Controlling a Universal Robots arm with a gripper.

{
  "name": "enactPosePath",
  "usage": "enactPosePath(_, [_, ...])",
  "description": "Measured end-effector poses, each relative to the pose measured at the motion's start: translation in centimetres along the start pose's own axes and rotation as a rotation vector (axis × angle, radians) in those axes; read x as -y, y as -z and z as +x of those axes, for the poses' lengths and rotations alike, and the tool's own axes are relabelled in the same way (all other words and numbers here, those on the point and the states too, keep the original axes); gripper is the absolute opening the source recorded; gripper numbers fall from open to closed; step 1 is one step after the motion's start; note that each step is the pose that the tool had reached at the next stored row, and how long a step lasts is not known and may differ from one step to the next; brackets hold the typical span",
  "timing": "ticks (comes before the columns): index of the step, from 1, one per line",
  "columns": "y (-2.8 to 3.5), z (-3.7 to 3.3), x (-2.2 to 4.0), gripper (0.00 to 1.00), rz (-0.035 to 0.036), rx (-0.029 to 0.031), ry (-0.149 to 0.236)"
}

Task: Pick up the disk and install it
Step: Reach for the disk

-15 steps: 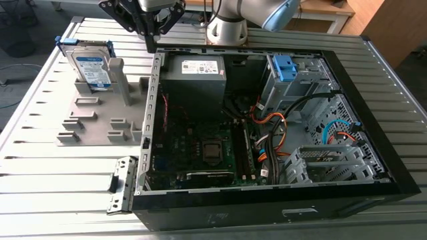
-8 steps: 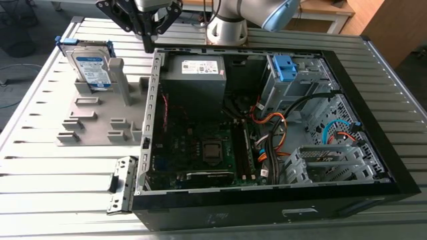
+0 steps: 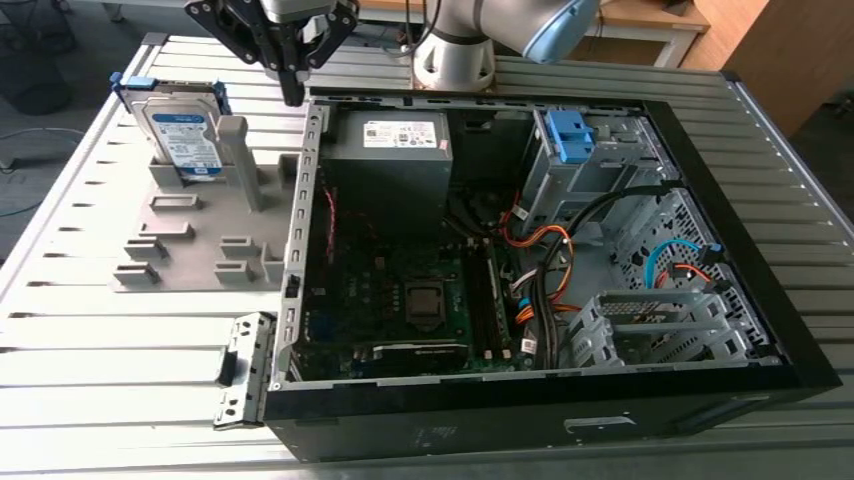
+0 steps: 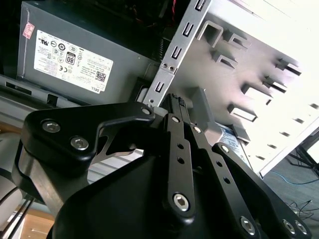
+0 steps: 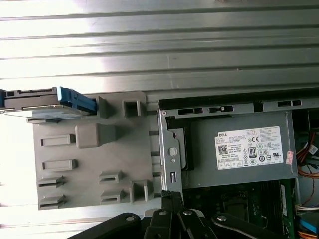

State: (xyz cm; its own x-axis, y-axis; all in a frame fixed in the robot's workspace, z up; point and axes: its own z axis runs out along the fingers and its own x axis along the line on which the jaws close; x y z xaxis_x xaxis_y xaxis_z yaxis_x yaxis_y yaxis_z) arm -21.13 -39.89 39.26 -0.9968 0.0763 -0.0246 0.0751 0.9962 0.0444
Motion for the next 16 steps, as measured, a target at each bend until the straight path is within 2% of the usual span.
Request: enactPosePath(16, [0.0,0.92,0.07,0.11,0.0,-0.0001,0.0])
